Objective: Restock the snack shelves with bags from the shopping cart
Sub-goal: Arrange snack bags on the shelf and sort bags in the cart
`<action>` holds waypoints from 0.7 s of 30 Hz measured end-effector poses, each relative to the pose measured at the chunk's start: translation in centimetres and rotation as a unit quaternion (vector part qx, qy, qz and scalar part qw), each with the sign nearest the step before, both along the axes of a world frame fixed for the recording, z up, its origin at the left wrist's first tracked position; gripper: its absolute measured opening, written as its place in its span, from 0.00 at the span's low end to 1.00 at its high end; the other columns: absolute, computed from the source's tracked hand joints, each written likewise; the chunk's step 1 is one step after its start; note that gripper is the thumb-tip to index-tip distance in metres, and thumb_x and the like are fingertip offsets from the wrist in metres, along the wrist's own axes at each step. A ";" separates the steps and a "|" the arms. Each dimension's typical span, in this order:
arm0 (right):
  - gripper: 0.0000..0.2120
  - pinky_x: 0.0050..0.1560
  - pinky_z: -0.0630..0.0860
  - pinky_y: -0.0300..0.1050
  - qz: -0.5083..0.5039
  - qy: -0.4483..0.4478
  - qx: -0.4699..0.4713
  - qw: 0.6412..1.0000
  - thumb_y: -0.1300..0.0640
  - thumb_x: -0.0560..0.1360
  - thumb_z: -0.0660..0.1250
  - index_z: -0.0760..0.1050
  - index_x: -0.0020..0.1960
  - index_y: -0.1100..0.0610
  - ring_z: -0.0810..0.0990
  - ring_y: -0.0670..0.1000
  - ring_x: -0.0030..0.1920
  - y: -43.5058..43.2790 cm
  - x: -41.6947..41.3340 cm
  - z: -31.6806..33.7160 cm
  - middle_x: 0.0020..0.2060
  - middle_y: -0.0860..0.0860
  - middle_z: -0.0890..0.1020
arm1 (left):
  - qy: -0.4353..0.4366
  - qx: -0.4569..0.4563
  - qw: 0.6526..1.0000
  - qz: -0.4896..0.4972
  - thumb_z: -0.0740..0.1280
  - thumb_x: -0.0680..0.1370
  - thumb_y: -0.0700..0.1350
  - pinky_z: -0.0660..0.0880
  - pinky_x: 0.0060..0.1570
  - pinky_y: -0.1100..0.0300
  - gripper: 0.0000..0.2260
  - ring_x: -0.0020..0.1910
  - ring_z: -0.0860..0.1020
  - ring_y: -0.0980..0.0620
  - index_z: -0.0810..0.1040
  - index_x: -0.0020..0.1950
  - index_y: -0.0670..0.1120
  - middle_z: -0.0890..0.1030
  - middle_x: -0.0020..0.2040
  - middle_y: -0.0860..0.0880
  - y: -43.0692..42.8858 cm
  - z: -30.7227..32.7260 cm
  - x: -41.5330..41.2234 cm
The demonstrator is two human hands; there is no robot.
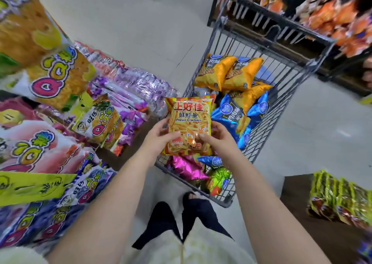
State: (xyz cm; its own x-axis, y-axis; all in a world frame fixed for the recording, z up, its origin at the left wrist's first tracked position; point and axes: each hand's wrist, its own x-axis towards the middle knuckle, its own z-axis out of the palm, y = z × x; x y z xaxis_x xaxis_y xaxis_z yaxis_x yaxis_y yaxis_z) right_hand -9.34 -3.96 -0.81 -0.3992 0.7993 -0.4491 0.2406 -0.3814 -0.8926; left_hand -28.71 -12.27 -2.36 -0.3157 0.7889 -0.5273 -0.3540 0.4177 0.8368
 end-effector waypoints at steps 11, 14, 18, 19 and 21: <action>0.16 0.56 0.78 0.52 -0.011 0.119 0.092 0.989 0.60 0.73 0.72 0.74 0.57 0.48 0.83 0.52 0.50 -1.5 2.0 9.2 0.48 0.51 0.84 | 0.042 0.155 0.980 0.116 0.72 0.75 0.37 0.80 0.48 0.54 0.20 0.50 0.84 0.48 0.75 0.65 0.48 0.83 0.55 0.44 -1.9 10.3 3.7; 0.16 0.55 0.78 0.47 0.011 0.141 0.114 0.983 0.61 0.73 0.72 0.73 0.57 0.48 0.83 0.50 0.51 -2.6 3.7 11.4 0.49 0.50 0.84 | 0.040 0.175 0.968 0.175 0.71 0.75 0.36 0.80 0.45 0.54 0.18 0.48 0.84 0.48 0.78 0.62 0.50 0.84 0.53 0.46 -3.7 12.2 6.0; 0.15 0.44 0.77 0.33 0.068 0.178 0.108 0.976 0.63 0.74 0.71 0.73 0.55 0.48 0.83 0.43 0.49 -4.8 5.9 12.8 0.50 0.48 0.83 | 0.069 0.193 0.945 0.254 0.72 0.74 0.37 0.76 0.60 0.43 0.16 0.54 0.83 0.46 0.81 0.53 0.58 0.85 0.51 0.50 -8.2 12.6 9.7; 0.15 0.42 0.77 0.33 0.088 0.184 0.100 0.974 0.64 0.74 0.71 0.74 0.55 0.49 0.83 0.43 0.48 -5.6 6.2 12.7 0.50 0.49 0.83 | 0.072 0.192 0.938 0.278 0.72 0.74 0.37 0.75 0.62 0.42 0.16 0.56 0.82 0.46 0.81 0.54 0.57 0.85 0.52 0.49 -9.7 12.4 10.6; 0.14 0.43 0.78 0.37 0.126 0.192 0.082 0.970 0.66 0.74 0.70 0.75 0.55 0.51 0.84 0.46 0.46 -7.5 6.6 12.2 0.48 0.51 0.84 | 0.077 0.186 0.925 0.323 0.73 0.73 0.38 0.73 0.64 0.41 0.17 0.59 0.81 0.46 0.81 0.58 0.55 0.84 0.56 0.48 -12.9 11.8 12.5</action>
